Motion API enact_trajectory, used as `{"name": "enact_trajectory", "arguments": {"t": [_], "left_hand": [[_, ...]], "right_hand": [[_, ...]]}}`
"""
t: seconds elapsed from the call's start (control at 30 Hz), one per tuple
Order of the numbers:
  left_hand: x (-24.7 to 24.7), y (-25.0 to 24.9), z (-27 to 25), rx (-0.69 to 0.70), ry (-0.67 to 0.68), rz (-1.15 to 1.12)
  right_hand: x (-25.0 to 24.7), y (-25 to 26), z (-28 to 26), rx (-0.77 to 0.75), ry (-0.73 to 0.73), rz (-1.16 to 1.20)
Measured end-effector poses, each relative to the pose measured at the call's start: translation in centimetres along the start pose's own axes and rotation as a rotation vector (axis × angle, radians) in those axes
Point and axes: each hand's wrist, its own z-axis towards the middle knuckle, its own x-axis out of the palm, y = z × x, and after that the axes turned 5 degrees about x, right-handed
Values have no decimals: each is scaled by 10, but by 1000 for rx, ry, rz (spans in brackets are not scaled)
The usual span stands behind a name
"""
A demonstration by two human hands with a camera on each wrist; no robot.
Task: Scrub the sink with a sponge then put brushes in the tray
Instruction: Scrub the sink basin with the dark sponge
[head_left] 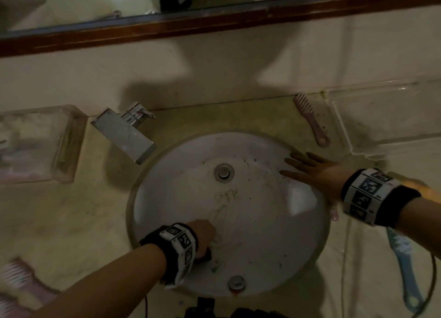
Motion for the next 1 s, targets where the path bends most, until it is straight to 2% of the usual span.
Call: {"name": "enact_trajectory", "arguments": {"t": [0.1,0.2,0.23,0.3,0.4,0.53,0.67,0.77,0.8,0.83,0.87,0.9,0.93,1.0], "left_hand": [[-17,7,-13,-40,-77,-1],[-38,26,-24,-51,-260,42],[-40,32,-22,-86,-276,51],[-37,40,-16,-170,-228,92],[-20,41,-3,-193,-107,109],[-6,28,4,-161,-170,-51],[2,8,8,-59,-201,-115],[-5,3,4,-52,-183,-102],[-10,4,0,-47,-182,-97],[-15,7,-6,-41,-196,-64],[-19,10,-13,-42,-187,-7],[-23,13,-22,-27,-139,53],[-24,15,-30,10,-74,111],[-19,15,-40,106,69,145]], "right_hand": [[2,-1,2,2,-14,-18],[3,-3,5,-2,-8,-24],[3,-2,6,0,2,-28],[5,-1,7,16,-5,-26],[1,1,2,19,-18,5],[1,2,3,26,33,-39],[-3,3,-2,20,-14,16],[-6,4,-2,28,-257,-88],[-5,1,0,17,-260,-97],[-3,1,2,1,-203,-67],[0,1,2,9,-83,-25],[0,2,0,17,6,7],[-3,3,-1,25,51,-8],[-2,3,2,8,33,-22]]}}
